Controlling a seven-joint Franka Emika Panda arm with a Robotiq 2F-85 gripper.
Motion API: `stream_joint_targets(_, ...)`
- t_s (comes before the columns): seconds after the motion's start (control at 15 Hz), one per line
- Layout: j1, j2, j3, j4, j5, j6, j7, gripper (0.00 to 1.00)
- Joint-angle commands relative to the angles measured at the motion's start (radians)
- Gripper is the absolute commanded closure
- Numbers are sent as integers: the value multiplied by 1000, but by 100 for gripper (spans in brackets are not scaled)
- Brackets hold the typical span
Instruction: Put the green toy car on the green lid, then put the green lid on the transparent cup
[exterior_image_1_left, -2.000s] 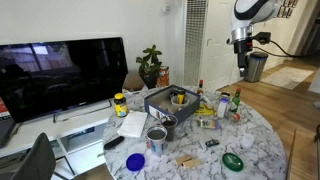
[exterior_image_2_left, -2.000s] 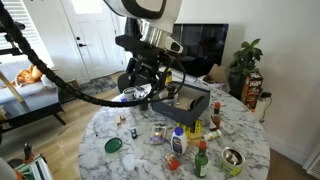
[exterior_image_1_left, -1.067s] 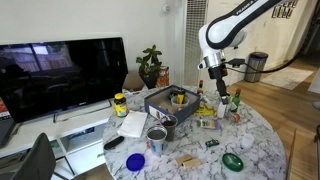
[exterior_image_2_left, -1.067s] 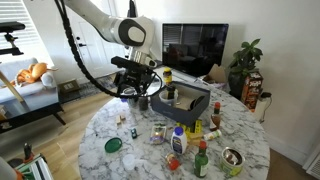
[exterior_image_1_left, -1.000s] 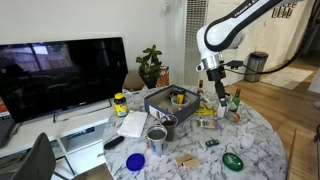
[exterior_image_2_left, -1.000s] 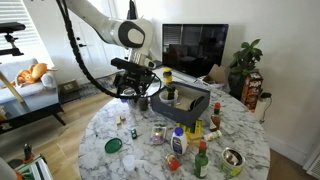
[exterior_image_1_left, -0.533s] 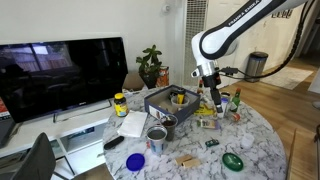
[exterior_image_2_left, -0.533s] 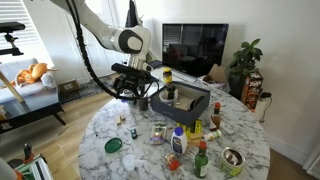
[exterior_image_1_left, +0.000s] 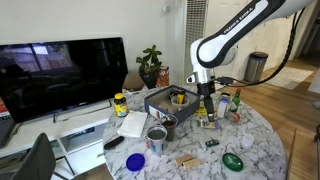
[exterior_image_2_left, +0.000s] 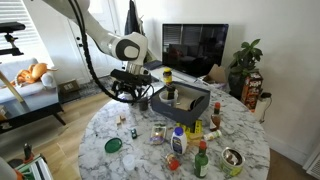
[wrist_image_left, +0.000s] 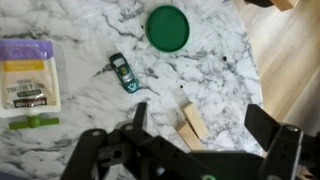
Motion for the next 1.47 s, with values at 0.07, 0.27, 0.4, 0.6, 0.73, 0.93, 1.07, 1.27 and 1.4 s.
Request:
stream_joint_targets(0.07,-6,17,45,-102,59,212,-86,0)
stream_joint_targets(0.27,-2,40,71,-154,49,327,-114,0)
stream_joint_targets(0.4,-11,57,91,-179,60,385,-142,0)
stream_joint_targets(0.6,-12,63,94,-165,32,370,-108,0)
stream_joint_targets(0.73,-13,69,98,-168,32,377,-111,0)
stream_joint_targets(0.93,-5,109,82,-148,8,350,-74,0)
stream_joint_targets(1.07,-1,138,82,-151,-3,378,-68,0)
stream_joint_targets(1.27,4,163,75,-178,-50,448,-62,0)
stream_joint_targets(1.4,5,182,71,-189,-89,496,-46,0)
